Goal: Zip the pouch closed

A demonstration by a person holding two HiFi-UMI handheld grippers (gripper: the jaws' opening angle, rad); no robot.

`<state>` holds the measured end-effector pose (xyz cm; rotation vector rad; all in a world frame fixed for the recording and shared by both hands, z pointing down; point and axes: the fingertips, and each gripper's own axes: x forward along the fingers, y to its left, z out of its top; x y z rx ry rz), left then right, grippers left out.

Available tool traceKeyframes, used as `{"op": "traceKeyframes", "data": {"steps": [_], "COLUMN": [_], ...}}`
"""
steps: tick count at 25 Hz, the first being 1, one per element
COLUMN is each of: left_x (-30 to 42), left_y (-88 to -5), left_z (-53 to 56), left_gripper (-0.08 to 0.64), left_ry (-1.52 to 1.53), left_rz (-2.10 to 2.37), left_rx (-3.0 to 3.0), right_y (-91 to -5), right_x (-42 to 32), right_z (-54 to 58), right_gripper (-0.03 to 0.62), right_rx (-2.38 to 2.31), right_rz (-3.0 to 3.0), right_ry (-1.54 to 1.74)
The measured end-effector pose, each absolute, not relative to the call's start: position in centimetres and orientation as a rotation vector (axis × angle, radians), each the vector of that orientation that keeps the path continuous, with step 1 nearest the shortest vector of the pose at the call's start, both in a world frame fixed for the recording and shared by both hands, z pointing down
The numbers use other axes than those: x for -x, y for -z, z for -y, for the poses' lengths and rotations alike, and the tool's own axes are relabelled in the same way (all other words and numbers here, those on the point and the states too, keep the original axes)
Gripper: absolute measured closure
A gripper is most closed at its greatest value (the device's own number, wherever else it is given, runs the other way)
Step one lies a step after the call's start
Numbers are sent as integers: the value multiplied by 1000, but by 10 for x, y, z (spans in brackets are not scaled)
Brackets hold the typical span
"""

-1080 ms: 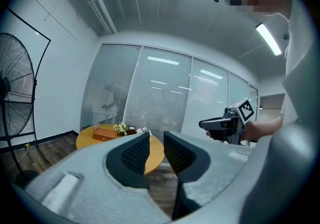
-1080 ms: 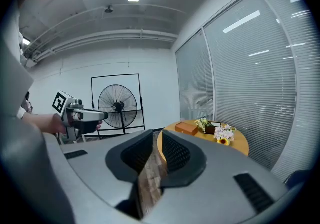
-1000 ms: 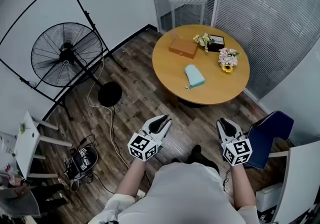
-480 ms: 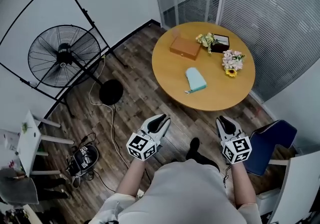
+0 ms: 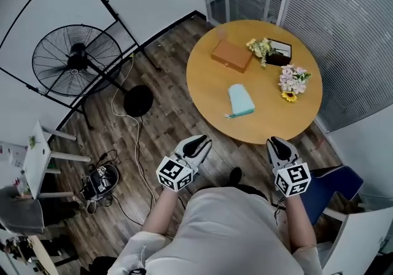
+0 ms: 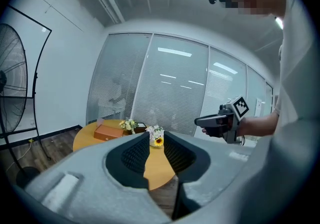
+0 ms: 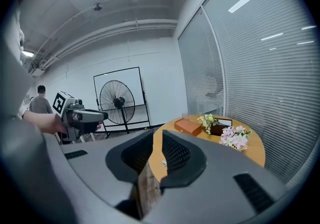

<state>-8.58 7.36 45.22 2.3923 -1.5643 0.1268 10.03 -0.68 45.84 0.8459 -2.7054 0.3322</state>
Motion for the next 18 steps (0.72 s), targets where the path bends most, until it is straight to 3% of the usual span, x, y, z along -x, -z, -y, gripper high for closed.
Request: {"op": "traceKeyframes", "data": {"steps": [18], "left_x": [86], "left_y": [-492], "left_z": [-8], "left_gripper": [472], "left_ry": [-244], "left_rz": [1528], "left_rx": [-2308], "right_y": [-502], "right_x": [-78], "right_z": [75], "right_gripper": [534], "right_rx": [-736], "right_rz": [2675], "right_ry": [-445]}}
